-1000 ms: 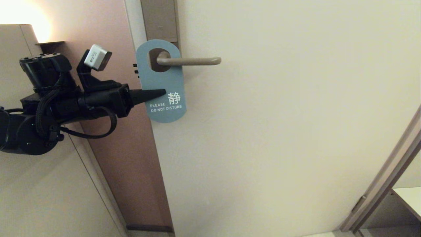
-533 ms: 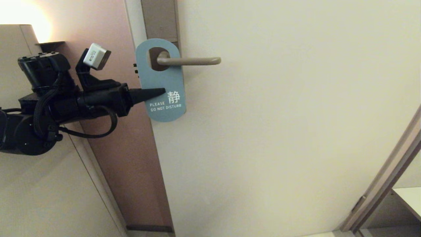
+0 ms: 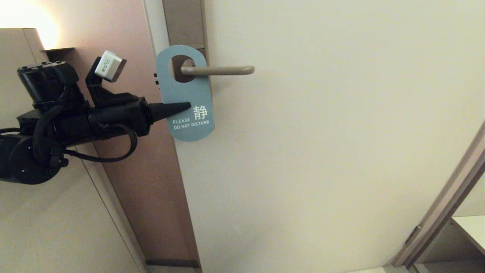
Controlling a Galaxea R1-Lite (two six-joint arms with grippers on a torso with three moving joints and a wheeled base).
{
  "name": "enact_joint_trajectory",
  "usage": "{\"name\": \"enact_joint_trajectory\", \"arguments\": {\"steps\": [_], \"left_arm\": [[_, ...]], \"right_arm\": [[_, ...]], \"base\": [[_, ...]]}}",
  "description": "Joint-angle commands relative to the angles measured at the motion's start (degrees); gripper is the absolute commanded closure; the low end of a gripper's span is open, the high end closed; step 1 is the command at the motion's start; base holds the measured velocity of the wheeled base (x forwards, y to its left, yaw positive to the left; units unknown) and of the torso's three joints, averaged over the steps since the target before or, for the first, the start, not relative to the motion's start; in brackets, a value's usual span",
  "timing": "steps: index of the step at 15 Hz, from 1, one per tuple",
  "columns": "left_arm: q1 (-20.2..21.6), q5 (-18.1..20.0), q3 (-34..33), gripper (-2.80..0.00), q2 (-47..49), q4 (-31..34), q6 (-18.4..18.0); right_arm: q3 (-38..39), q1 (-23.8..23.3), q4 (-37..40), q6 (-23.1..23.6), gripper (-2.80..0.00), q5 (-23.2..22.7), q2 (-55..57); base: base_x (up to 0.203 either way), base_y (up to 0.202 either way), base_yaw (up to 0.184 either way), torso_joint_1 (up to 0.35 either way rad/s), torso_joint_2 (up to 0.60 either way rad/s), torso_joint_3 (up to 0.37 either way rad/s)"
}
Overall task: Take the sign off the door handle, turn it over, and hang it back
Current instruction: Take down the sign
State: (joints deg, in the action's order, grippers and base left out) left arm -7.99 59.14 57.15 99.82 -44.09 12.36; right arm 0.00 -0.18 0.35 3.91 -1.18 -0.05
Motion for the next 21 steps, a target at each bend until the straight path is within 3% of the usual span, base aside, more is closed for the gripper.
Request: {"name": "enact_joint_trajectory", "arguments": {"steps": [1,16,21], "left_arm": [[-0.5,-0.7,-1.6,0.0,-0.8,-0.3,-1.1],[-5.1,-12.3,-2.5,0.0,-2.1,-0.3,-2.5],[-6.2,-16.2,-2.4,0.0,-1.8,2.1,-6.3]], "right_arm": [[0.0,0.0,0.0,0.0,0.0,0.0,0.0],[0.0,0.0,0.0,0.0,0.0,0.0,0.0],[0.0,0.0,0.0,0.0,0.0,0.0,0.0]], "base": [[0.0,0.0,0.0,0.0,0.0,0.0],[0.0,0.0,0.0,0.0,0.0,0.0],[0.0,0.0,0.0,0.0,0.0,0.0]]}}
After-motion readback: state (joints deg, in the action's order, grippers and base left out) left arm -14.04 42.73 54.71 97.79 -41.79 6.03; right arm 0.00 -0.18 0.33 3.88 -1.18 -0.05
